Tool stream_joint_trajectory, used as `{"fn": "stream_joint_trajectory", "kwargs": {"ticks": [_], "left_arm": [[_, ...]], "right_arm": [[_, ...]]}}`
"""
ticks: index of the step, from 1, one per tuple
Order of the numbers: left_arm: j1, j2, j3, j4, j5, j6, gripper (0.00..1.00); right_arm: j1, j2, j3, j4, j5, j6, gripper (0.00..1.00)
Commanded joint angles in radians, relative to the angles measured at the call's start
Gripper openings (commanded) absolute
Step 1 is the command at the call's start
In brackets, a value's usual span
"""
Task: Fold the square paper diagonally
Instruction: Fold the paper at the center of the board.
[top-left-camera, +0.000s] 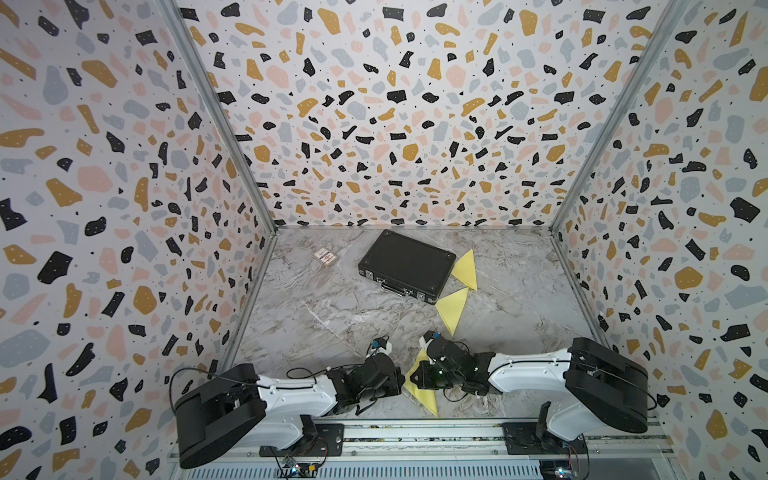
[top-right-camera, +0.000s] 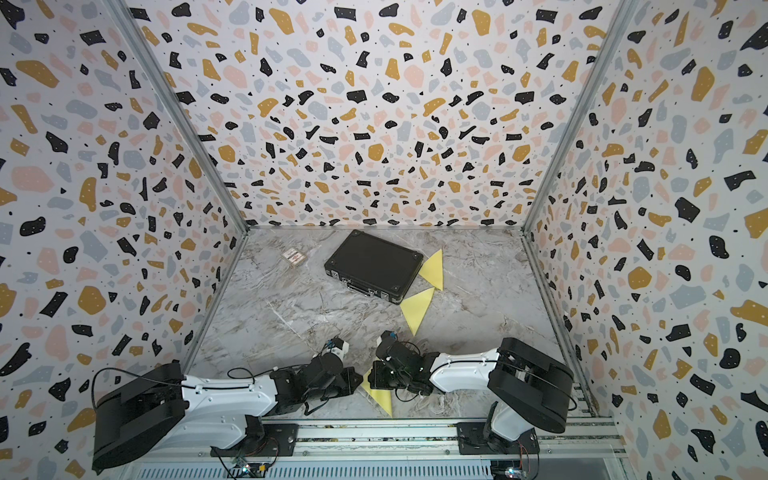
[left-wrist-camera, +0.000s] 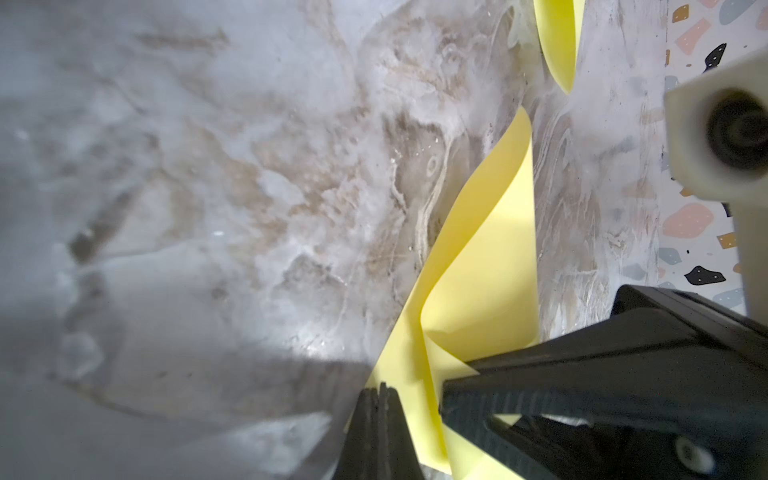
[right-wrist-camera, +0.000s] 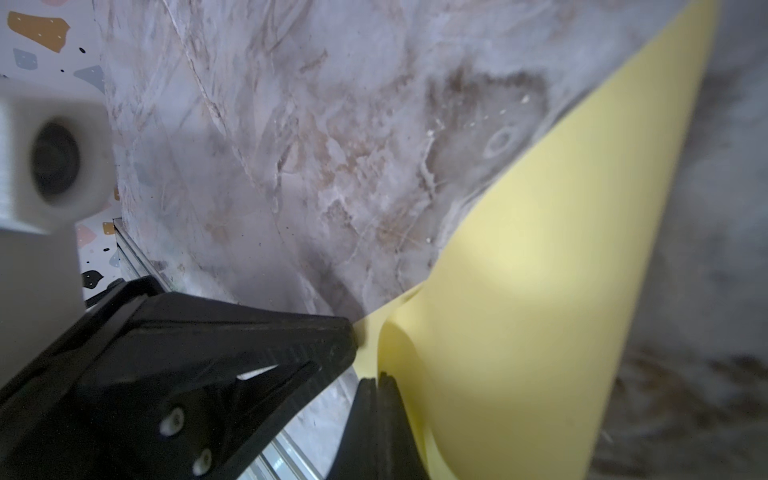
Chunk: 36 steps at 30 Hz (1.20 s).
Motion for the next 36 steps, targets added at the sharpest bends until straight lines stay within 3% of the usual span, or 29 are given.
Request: {"fn": "stream_joint_trajectory", "kwargs": {"ticks": [1, 36], "left_arm": [[-0.005, 0.001, -0.042, -0.125, -0.017, 0.002, 0.00], [-0.005, 0.003, -0.039, -0.125, -0.021, 0.001, 0.00]], "right_arm": [[0.005, 0.013, 0.029, -0.011, 0.011, 0.008, 0.00], [0.009, 0.072, 0.052, -0.015, 0.035, 0.013, 0.00]]}}
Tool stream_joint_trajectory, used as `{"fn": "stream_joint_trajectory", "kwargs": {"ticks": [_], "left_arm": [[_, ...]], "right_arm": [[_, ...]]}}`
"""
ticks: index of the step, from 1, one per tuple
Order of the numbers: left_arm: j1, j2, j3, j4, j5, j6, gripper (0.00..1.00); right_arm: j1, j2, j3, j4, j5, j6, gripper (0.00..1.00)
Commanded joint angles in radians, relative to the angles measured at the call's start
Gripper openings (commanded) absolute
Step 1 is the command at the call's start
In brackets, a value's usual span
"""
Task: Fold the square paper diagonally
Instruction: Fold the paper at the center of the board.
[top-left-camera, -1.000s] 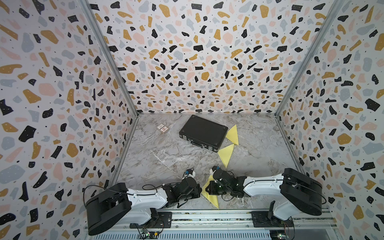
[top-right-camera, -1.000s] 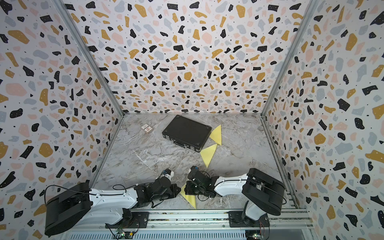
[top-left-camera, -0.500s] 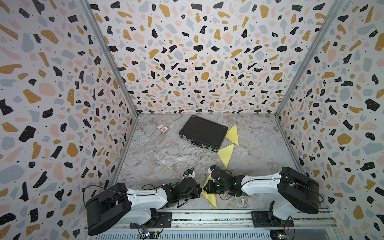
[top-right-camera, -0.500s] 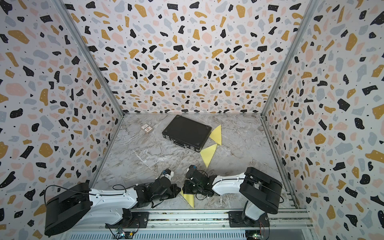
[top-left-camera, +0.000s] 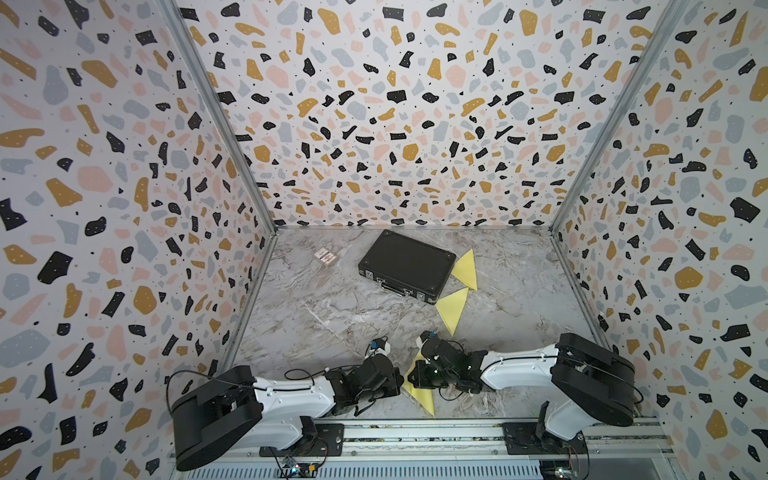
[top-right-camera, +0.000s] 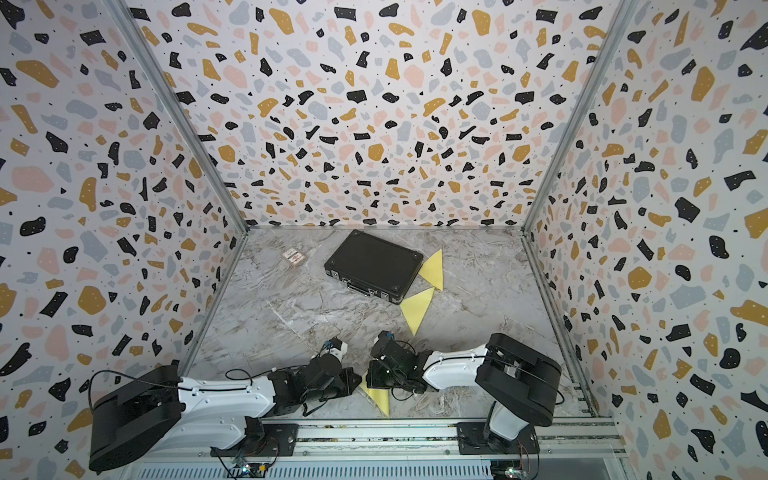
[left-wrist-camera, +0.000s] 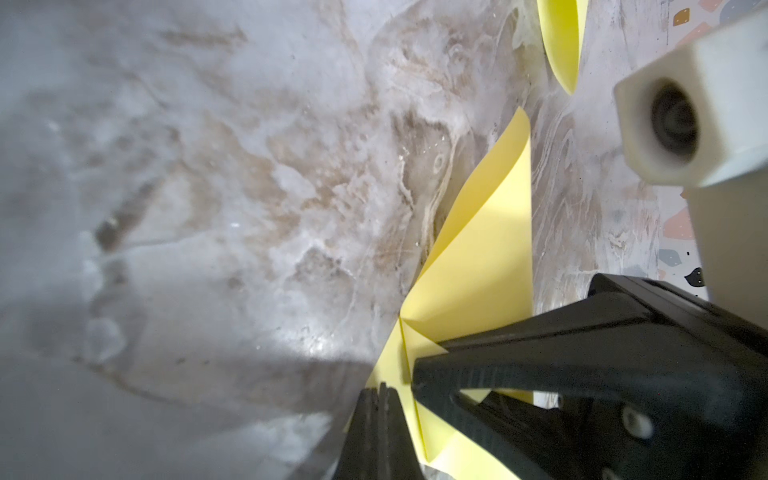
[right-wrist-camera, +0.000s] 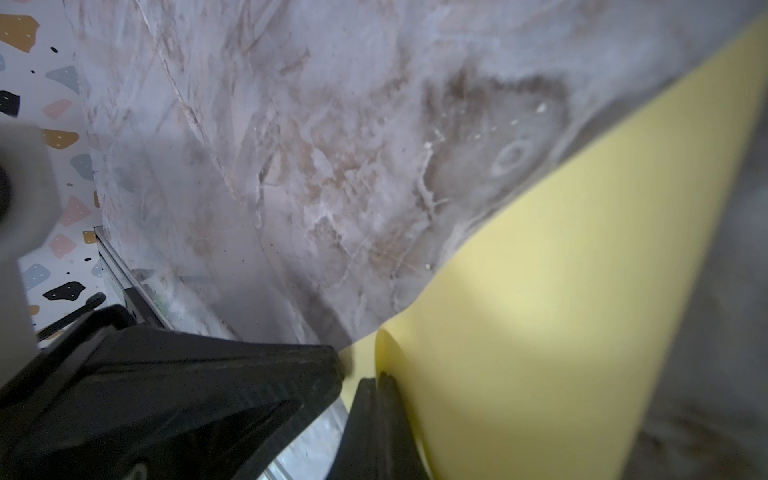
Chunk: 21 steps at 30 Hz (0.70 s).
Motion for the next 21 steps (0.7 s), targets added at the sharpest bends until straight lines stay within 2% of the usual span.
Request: {"fn": "stream_joint_trajectory", "kwargs": {"ticks": [1, 6, 9, 11, 17, 21], "left_arm": [[-0.006, 0.018, -0.032, -0.116, -0.016, 0.008, 0.00], [-0.007, 0.017, -0.030, -0.119, -0.016, 0.008, 0.00], [-0.006, 0.013, -0.031, -0.126, -0.024, 0.007, 0.00], [-0.007, 0.005, -0.031, -0.135, -0.033, 0.000, 0.00], [-0.007, -0.051, -0.046, -0.152, -0.059, -0.027, 0.00], [-0.006, -0.106, -0.046, -0.171, -0.055, -0.036, 0.00]], "right_arm": [[0.005, 0.006, 0.012, -0.018, 0.028, 0.006, 0.00], [0.004, 0.009, 0.009, -0.030, 0.030, 0.001, 0.00], [0.004, 0.007, -0.006, -0.029, 0.029, 0.002, 0.22], [0.006, -0.001, -0.019, -0.027, 0.031, 0.005, 0.30], [0.006, -0.009, -0.044, -0.030, 0.036, 0.008, 0.41], [0.004, -0.005, -0.053, -0.021, 0.035, 0.014, 0.42]]}}
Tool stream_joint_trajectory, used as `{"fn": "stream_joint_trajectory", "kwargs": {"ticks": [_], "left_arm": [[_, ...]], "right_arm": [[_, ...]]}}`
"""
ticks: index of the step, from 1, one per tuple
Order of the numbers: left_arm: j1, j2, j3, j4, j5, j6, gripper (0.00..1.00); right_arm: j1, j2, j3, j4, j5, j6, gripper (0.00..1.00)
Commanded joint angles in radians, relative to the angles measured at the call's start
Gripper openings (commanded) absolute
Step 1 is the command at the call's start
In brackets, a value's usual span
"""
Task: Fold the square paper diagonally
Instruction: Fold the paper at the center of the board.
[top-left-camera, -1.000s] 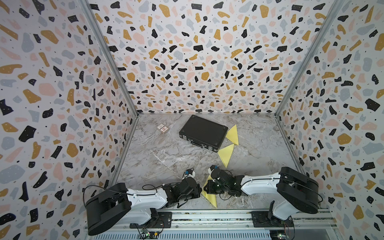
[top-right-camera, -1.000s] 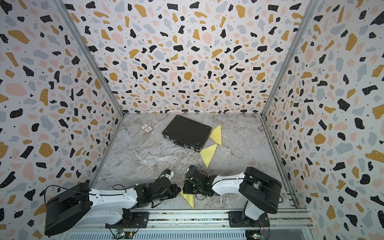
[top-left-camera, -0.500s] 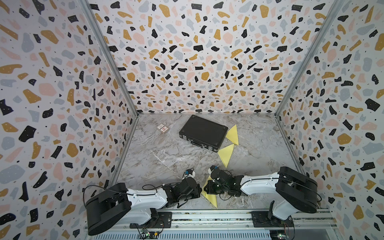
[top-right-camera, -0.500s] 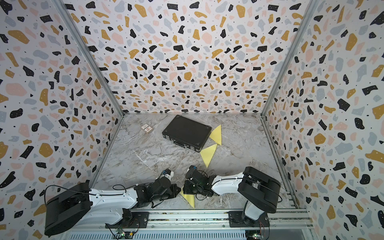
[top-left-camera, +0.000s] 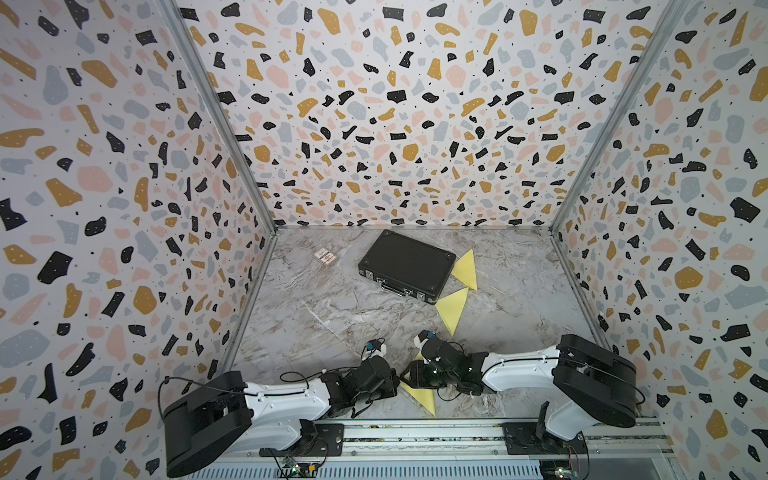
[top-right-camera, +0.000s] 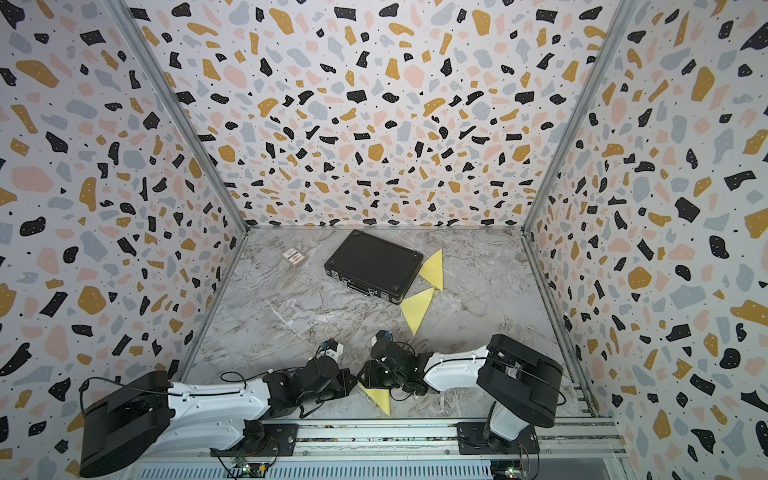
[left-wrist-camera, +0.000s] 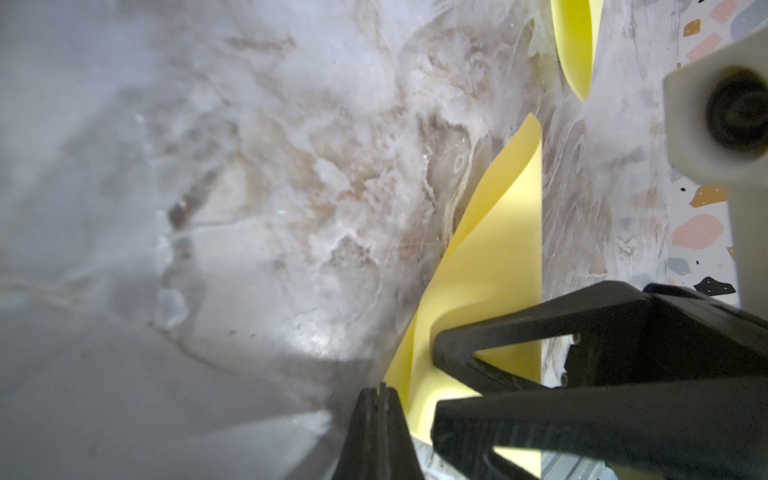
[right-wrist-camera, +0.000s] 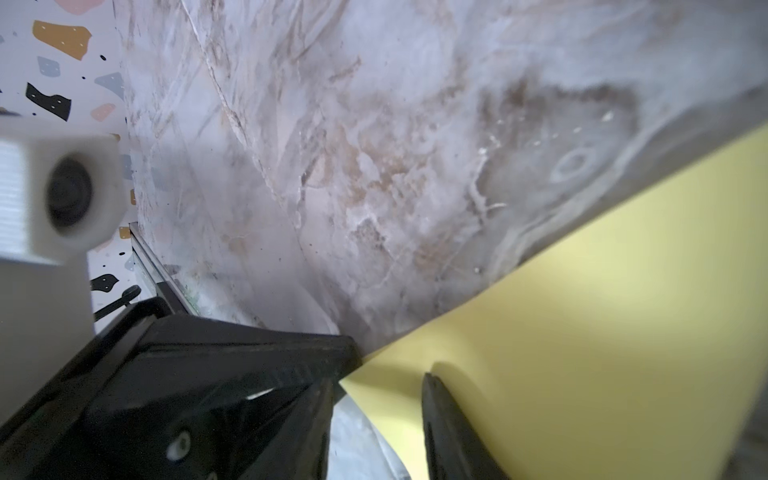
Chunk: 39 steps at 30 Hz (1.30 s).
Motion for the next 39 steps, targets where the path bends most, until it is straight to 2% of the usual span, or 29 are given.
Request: {"fn": "stream_joint_trajectory", "kwargs": {"ticks": [1, 3, 4, 6, 9, 15, 25, 39], "left_arm": [[-0.004, -0.043, -0.024, -0.098, -0.021, -0.014, 0.00], [-0.004, -0.084, -0.024, -0.112, -0.021, -0.021, 0.00], [-0.004, -0.108, -0.027, -0.117, -0.022, -0.023, 0.00], [-0.005, -0.155, -0.030, -0.122, -0.021, -0.027, 0.00], [-0.004, -0.211, -0.033, -0.118, -0.013, -0.028, 0.00], [-0.003, -0.216, -0.006, -0.028, 0.020, -0.014, 0.00], [-0.003, 0.023, 0.080, 0.069, 0.022, 0.027, 0.00], [-0.003, 0.191, 0.084, 0.082, 0.055, 0.017, 0.00]], "right_arm": [[0.001, 0.004, -0.042, -0.083, 0.033, 0.006, 0.40], [0.001, 0.001, -0.048, -0.077, 0.040, 0.011, 0.32], [0.001, -0.001, -0.051, -0.080, 0.045, 0.014, 0.23], [0.002, -0.005, -0.052, -0.092, 0.055, 0.016, 0.17], [0.001, -0.006, -0.051, -0.109, 0.060, 0.015, 0.01], [0.002, 0.005, -0.051, -0.108, 0.052, 0.015, 0.00], [0.001, 0.008, -0.047, -0.108, 0.045, 0.010, 0.00], [0.001, -0.014, -0.043, -0.138, 0.067, 0.010, 0.00]]}}
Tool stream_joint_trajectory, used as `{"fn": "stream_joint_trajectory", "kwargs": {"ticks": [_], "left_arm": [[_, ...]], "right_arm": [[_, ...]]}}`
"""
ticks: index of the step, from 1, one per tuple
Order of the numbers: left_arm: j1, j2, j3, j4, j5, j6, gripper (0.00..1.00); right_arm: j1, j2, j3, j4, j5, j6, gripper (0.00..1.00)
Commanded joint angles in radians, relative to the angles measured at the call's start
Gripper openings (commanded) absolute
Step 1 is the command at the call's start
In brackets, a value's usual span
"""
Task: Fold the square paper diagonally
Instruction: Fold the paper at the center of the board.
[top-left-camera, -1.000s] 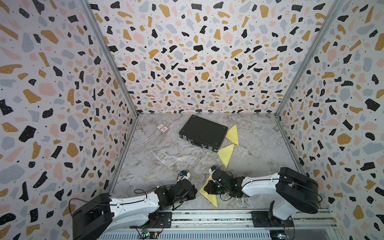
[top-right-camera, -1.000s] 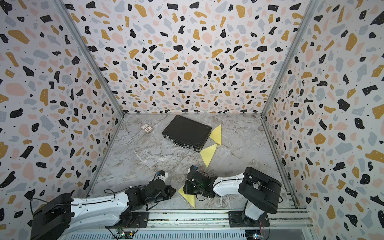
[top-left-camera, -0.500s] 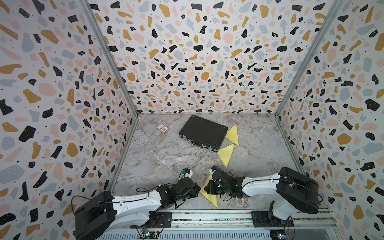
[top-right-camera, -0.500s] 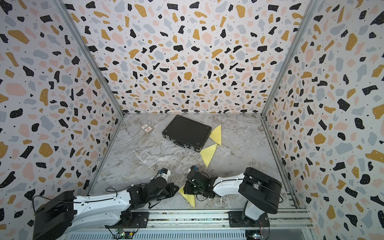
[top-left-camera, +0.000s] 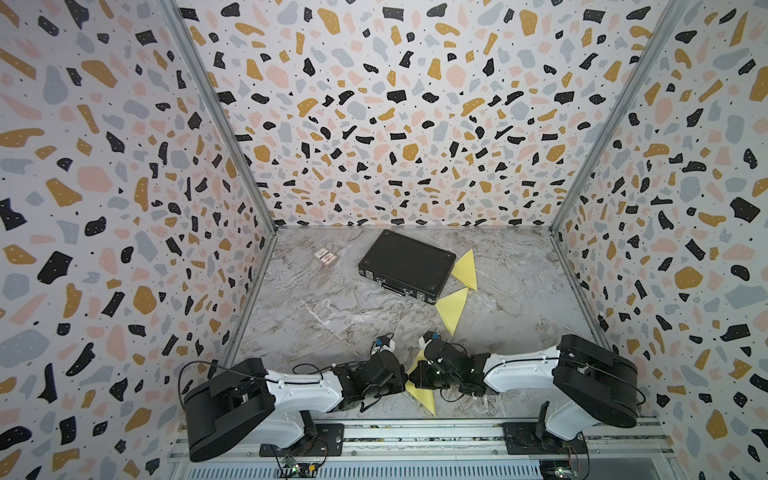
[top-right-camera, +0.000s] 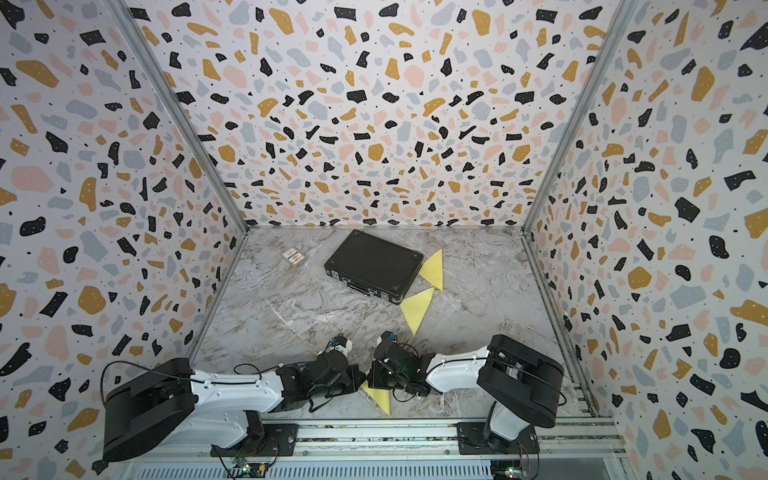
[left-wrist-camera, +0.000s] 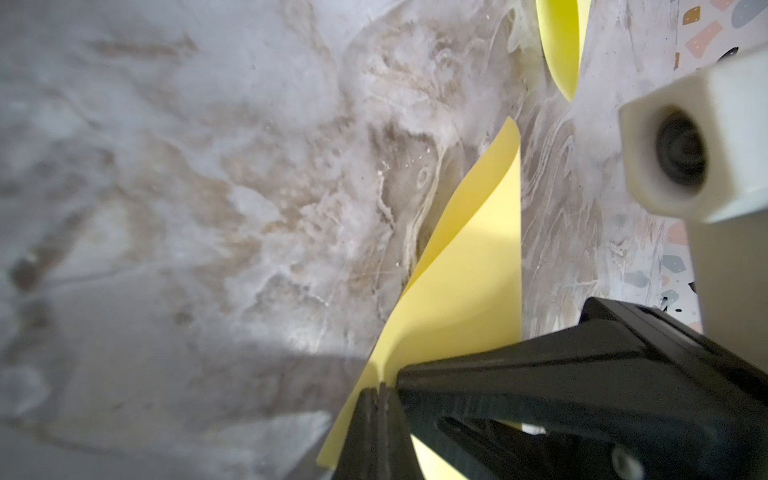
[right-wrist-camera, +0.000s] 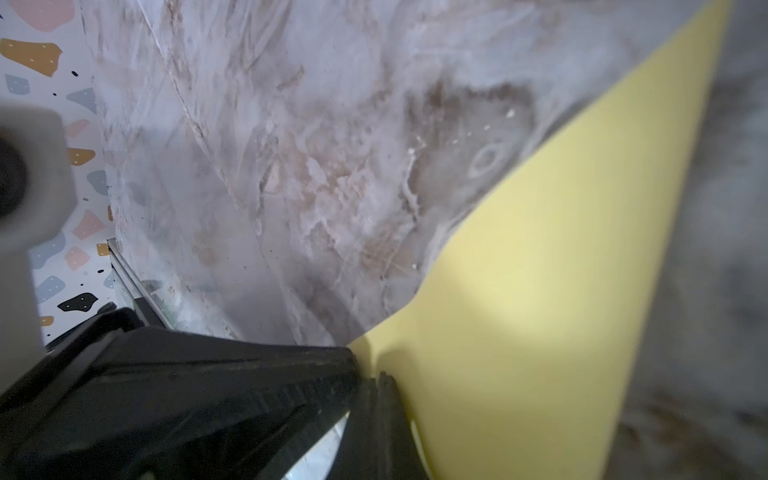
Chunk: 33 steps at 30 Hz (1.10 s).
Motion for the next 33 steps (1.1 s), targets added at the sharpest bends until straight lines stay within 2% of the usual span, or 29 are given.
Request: {"fn": "stream_joint_trajectory", "kwargs": {"ticks": [1, 13, 21, 33], "left_arm": [[-0.001, 0.026, -0.004, -0.024, 0.013, -0.004, 0.00], [-0.005, 0.057, -0.080, -0.128, -0.008, -0.036, 0.00], [-0.017, 0.167, -0.079, -0.162, -0.022, -0.035, 0.00], [-0.026, 0.239, -0.104, -0.146, -0.030, -0.047, 0.00]], "right_arm": [[0.002, -0.011, -0.016, -0.125, 0.036, -0.009, 0.00], [-0.005, -0.067, 0.012, -0.193, 0.081, -0.010, 0.00], [-0.027, -0.118, -0.006, -0.259, 0.098, -0.013, 0.00], [-0.138, -0.241, -0.121, -0.307, 0.118, -0.019, 0.02]]}}
